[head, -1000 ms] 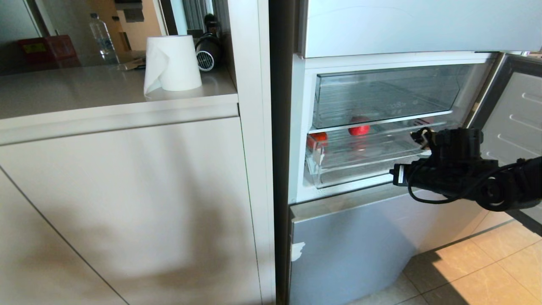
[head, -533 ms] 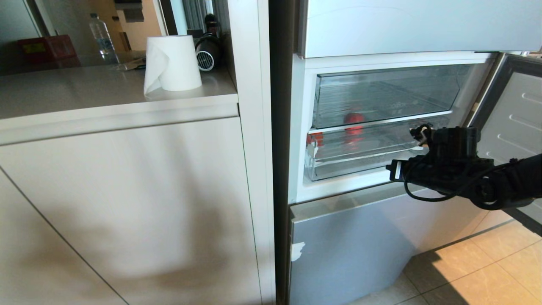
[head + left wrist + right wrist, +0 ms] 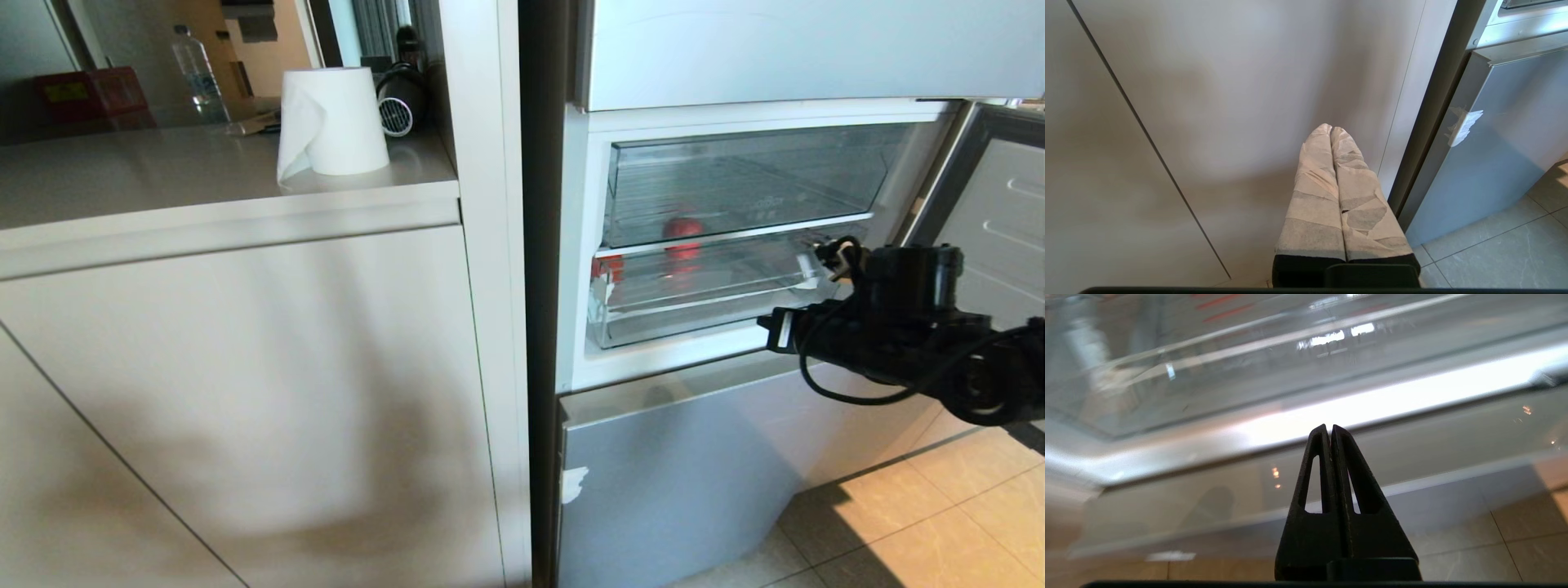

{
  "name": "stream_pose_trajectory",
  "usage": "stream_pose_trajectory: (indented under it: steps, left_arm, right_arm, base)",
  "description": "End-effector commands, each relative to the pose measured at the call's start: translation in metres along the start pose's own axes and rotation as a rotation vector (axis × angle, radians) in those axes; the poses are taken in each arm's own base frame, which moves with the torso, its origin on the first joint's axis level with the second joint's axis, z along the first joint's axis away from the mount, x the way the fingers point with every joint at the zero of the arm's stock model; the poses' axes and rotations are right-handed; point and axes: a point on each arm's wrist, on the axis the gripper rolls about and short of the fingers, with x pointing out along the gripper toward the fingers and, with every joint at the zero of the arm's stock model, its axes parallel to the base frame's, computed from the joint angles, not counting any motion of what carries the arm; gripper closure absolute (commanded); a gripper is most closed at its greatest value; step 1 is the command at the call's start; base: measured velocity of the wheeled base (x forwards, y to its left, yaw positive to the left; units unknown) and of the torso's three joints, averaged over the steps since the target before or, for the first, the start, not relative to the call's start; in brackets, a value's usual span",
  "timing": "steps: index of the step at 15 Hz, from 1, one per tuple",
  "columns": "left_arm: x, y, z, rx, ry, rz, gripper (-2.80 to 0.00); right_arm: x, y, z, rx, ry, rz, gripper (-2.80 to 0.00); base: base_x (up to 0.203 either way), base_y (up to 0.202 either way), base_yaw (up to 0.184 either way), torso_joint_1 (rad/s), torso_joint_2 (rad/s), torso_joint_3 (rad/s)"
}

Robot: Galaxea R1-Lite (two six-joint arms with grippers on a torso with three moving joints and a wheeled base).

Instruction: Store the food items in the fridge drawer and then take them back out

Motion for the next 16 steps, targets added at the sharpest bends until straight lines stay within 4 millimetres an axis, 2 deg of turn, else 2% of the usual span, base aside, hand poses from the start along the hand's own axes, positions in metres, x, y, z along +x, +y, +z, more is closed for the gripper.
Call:
stream_pose_trajectory:
  steps: [1,2,4,6,8,10,13,16]
  left_arm:
    - [0.000,0.000,0.000,0.000,0.000,0.000,0.00]
    - [0.000,0.000,0.000,0.000,0.000,0.000,0.00]
    - [0.000,0.000,0.000,0.000,0.000,0.000,0.00]
    - [0.000,0.000,0.000,0.000,0.000,0.000,0.00]
    - [0.000,0.000,0.000,0.000,0.000,0.000,0.00]
    - [0.000,0.000,0.000,0.000,0.000,0.000,0.00]
    - [0.000,0.000,0.000,0.000,0.000,0.000,0.00]
    - [0.000,0.000,0.000,0.000,0.000,0.000,0.00]
  right_arm:
    - [-0.064,0.009,0.018,-0.010,-0.100,0.015,0.00]
    - [-0.100,0.012,0.016,-0.016,-0.134,0.019,0.00]
    - [-0.163,0.015,-0.003,-0.024,-0.193,0.021,0.00]
    - [-0.222,0.016,-0.036,-0.037,-0.254,0.023,0.00]
    - [-0.266,0.015,-0.075,-0.076,-0.289,0.013,0.00]
    - [-0.295,0.012,-0.117,-0.137,-0.268,-0.018,0.00]
    - [-0.314,0.005,-0.174,-0.241,-0.209,-0.089,0.00]
    - [-0.324,0.004,-0.197,-0.289,-0.319,-0.114,0.00]
  base:
    - [0.000,0.000,0.000,0.000,0.00,0.000]
    - [0.000,0.000,0.000,0.000,0.00,0.000]
    - [0.000,0.000,0.000,0.000,0.00,0.000]
    - [0.000,0.000,0.000,0.000,0.00,0.000]
    - [0.000,0.000,0.000,0.000,0.00,0.000]
    - [0.000,0.000,0.000,0.000,0.00,0.000]
    - [0.000,0.000,0.000,0.000,0.00,0.000]
    - [0.000,0.000,0.000,0.000,0.00,0.000]
